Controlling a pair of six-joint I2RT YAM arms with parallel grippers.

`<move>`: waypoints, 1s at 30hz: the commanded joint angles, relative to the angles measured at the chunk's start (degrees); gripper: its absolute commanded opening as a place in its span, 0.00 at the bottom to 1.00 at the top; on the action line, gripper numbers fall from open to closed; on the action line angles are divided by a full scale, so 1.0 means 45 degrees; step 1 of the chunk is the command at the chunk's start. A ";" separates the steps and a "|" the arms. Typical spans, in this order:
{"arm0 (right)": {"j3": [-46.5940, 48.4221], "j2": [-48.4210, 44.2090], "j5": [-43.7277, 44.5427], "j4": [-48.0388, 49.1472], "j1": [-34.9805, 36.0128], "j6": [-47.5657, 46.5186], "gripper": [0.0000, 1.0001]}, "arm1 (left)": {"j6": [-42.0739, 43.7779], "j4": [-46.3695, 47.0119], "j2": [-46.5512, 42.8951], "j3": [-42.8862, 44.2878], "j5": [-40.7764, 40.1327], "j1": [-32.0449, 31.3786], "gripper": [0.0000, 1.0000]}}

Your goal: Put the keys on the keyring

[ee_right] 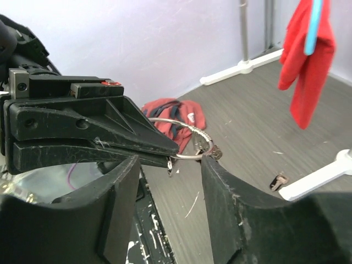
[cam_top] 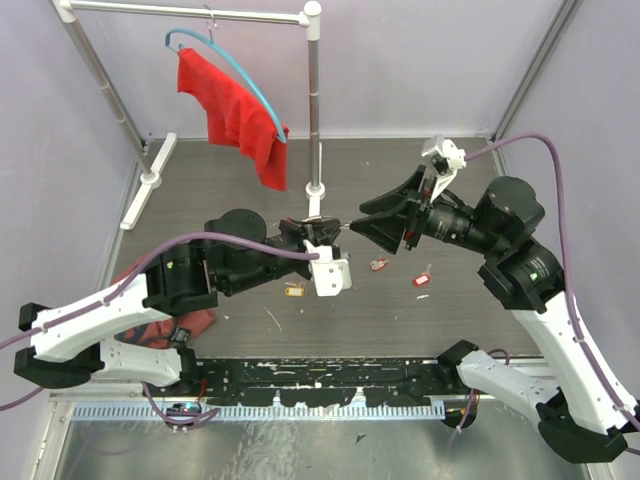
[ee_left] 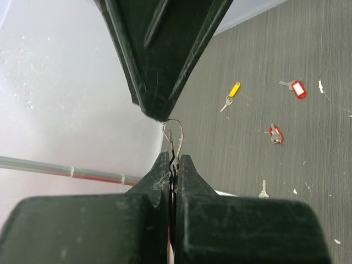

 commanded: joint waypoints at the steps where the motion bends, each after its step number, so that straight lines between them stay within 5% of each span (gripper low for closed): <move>1: -0.0216 -0.1083 0.2111 0.0985 -0.0015 -0.0576 0.56 | -0.0476 0.0447 -0.0405 0.0260 -0.0575 0.0017 0.00; 6: -0.1199 -0.2081 0.3324 0.1387 -0.0014 -0.1000 0.57 | -0.1917 0.2250 -0.1111 -0.0536 -0.1309 0.0016 0.00; 17: -0.2662 -0.2203 -0.0254 0.2953 -0.0014 -0.2907 0.77 | -0.4649 0.2329 -0.2003 0.0128 0.2637 0.0012 0.00; 30: -0.3022 -0.1492 -0.3151 0.4476 -0.0004 -0.2380 0.82 | -0.5698 0.2892 -0.1657 0.0655 0.4588 0.0017 0.00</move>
